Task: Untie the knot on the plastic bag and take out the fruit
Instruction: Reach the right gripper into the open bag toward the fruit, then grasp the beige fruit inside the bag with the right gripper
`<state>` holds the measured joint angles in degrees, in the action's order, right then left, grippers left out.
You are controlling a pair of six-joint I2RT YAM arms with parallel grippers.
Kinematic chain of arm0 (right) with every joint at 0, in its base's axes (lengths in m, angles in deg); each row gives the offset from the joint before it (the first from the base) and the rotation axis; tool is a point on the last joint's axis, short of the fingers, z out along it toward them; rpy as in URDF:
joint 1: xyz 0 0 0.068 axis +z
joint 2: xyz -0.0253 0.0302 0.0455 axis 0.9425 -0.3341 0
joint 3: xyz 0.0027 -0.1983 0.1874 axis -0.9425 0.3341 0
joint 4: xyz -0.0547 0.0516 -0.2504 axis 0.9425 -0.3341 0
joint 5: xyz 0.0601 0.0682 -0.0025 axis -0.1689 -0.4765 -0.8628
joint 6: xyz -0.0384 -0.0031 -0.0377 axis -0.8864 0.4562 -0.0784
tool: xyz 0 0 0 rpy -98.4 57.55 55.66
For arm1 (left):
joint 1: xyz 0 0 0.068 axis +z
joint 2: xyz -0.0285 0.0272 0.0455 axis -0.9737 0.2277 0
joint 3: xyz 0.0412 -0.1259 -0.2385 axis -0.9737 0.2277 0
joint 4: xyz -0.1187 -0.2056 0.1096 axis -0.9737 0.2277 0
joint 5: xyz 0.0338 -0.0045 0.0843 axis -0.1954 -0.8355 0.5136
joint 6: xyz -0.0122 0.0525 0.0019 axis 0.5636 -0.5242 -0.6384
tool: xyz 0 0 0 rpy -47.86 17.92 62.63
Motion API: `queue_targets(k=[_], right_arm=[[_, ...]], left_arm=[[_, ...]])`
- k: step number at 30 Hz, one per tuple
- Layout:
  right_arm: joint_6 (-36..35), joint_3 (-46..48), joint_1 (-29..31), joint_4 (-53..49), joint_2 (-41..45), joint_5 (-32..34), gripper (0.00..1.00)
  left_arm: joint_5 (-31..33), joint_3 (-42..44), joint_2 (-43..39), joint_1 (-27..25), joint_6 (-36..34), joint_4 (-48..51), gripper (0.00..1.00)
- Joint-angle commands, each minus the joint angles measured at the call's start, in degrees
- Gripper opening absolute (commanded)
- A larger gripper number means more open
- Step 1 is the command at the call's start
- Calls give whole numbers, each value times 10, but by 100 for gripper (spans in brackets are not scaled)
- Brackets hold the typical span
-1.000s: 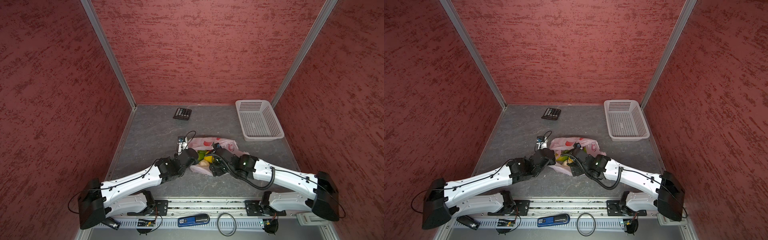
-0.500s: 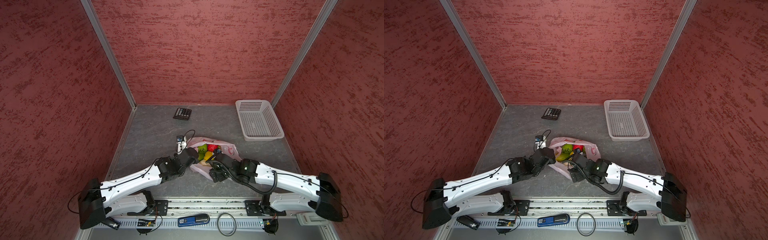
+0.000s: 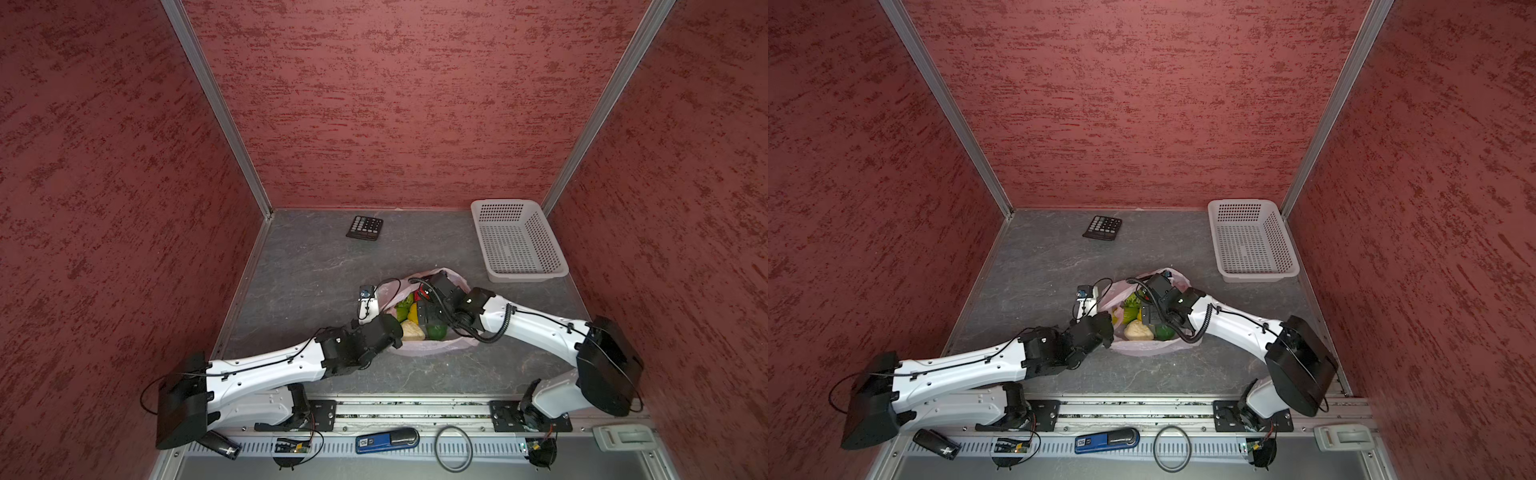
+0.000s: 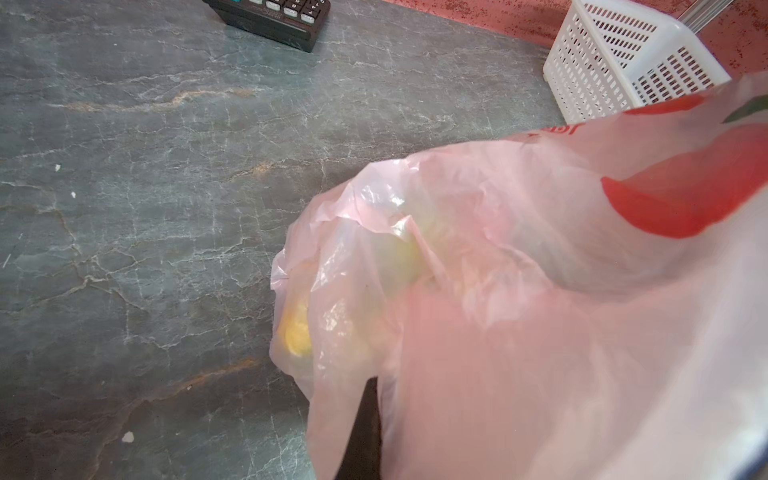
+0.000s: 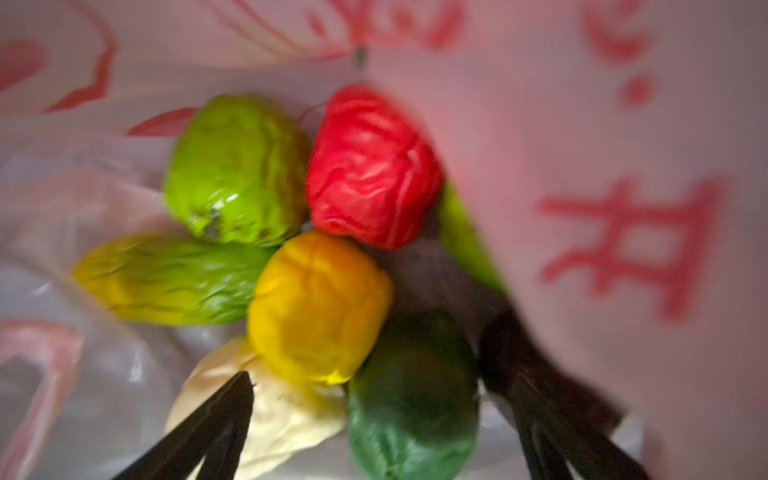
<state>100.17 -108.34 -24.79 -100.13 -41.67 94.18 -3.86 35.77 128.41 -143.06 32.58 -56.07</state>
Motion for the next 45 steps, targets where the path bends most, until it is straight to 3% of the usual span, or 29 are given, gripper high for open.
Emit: queue_targets(k=[1,8,12,20,28,35,45], right_arm=[[15,-35,-45,-17,-20,101,98],[-46,-8,-47,41,15,-83,98],[-43,21,-3,45,60,-127,98],[-39,46,73,-12,98,-113,98],[52,121,140,-8,95,-104,98],[85,154,149,-17,76,-82,98],[59,74,149,26,103,-89,98]], left_arm=[[24,6,10,-14,33,9,0],[30,-9,31,-29,46,6,0],[34,-9,27,-30,52,3,0],[25,3,33,-34,66,-5,0],[43,10,34,-51,106,38,0],[48,17,27,-62,113,56,0],[63,7,29,-76,107,60,0]])
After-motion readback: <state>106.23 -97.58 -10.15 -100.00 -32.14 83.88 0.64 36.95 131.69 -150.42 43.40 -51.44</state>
